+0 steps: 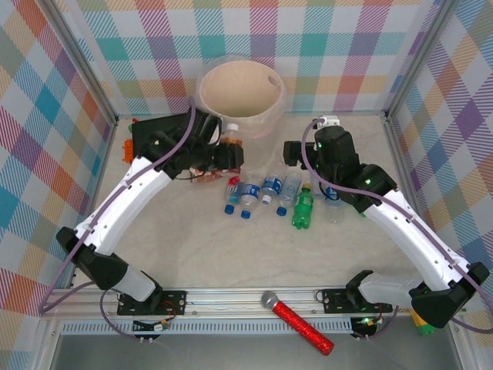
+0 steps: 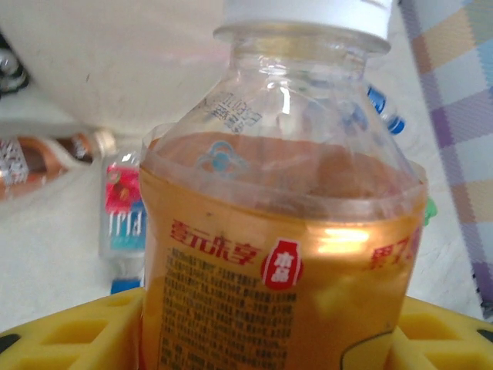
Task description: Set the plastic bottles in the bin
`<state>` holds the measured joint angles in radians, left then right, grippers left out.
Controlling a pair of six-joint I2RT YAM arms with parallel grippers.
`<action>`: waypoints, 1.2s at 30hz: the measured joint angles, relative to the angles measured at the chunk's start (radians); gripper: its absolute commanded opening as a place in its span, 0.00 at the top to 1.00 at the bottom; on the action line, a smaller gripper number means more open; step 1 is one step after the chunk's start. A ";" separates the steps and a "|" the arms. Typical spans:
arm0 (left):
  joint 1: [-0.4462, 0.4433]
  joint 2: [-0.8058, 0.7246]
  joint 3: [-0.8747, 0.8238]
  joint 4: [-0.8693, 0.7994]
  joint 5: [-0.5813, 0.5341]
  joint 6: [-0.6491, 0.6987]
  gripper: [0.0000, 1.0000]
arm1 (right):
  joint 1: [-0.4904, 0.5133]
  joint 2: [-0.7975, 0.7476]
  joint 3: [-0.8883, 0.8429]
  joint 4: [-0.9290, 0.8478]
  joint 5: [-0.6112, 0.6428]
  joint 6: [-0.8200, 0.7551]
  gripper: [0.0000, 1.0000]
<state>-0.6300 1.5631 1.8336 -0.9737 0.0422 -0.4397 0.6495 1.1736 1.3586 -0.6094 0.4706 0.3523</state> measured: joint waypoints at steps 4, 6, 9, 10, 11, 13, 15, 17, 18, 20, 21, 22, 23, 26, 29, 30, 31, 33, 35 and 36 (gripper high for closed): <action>0.014 0.062 0.090 0.037 0.000 0.018 0.43 | 0.000 -0.028 0.003 -0.016 0.000 0.002 0.01; 0.030 0.091 0.136 0.062 0.002 0.031 0.43 | 0.000 -0.049 0.003 -0.024 0.000 0.004 0.01; 0.056 0.132 0.209 0.109 0.002 0.046 0.43 | 0.000 -0.076 0.003 -0.035 0.000 0.007 0.01; 0.065 0.143 0.227 0.122 0.002 0.048 0.43 | 0.000 -0.084 0.003 -0.040 0.000 0.007 0.01; 0.076 0.157 0.248 0.141 0.002 0.049 0.43 | 0.000 -0.090 0.003 -0.044 0.000 0.008 0.01; 0.097 0.182 0.280 0.185 0.002 0.048 0.43 | 0.000 -0.100 0.003 -0.050 0.000 0.013 0.01; 0.117 0.208 0.306 0.230 -0.001 0.048 0.43 | 0.000 -0.108 0.003 -0.057 0.000 0.023 0.01; 0.135 0.241 0.336 0.271 -0.008 0.043 0.43 | 0.000 -0.115 0.003 -0.064 0.000 0.031 0.01; 0.144 0.262 0.353 0.292 -0.011 0.040 0.43 | 0.000 -0.118 0.003 -0.068 -0.001 0.034 0.01; 0.156 0.296 0.376 0.327 -0.021 0.039 0.43 | 0.000 -0.123 0.003 -0.073 -0.003 0.037 0.01; 0.162 0.315 0.385 0.350 -0.030 0.037 0.43 | 0.000 -0.126 0.003 -0.077 -0.003 0.038 0.01; 0.165 0.328 0.388 0.364 -0.036 0.036 0.43 | 0.000 -0.128 0.003 -0.080 -0.003 0.039 0.01; 0.169 0.343 0.389 0.386 -0.042 0.036 0.43 | 0.000 -0.130 0.003 -0.084 -0.003 0.040 0.01; 0.177 0.378 0.391 0.434 -0.059 0.036 0.43 | 0.000 -0.141 0.002 -0.091 0.000 0.045 0.01; 0.182 0.420 0.417 0.458 -0.063 0.036 0.43 | 0.000 -0.153 -0.002 -0.093 0.002 0.044 0.01; 0.184 0.430 0.425 0.461 -0.064 0.036 0.43 | 0.000 -0.156 -0.003 -0.095 0.005 0.044 0.01; 0.185 0.435 0.426 0.465 -0.063 0.036 0.43 | 0.000 -0.159 -0.003 -0.096 0.008 0.044 0.01; 0.190 0.444 0.428 0.479 -0.063 0.035 0.43 | 0.000 -0.161 -0.003 -0.096 0.012 0.044 0.01; 0.195 0.446 0.428 0.483 -0.063 0.032 0.43 | 0.000 -0.161 -0.003 -0.096 0.016 0.043 0.01; 0.197 0.446 0.428 0.484 -0.063 0.032 0.43 | 0.000 -0.161 -0.003 -0.096 0.016 0.043 0.01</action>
<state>-0.4328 2.0094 2.2620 -0.4892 -0.0204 -0.4080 0.6495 1.0126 1.3556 -0.7055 0.4870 0.3954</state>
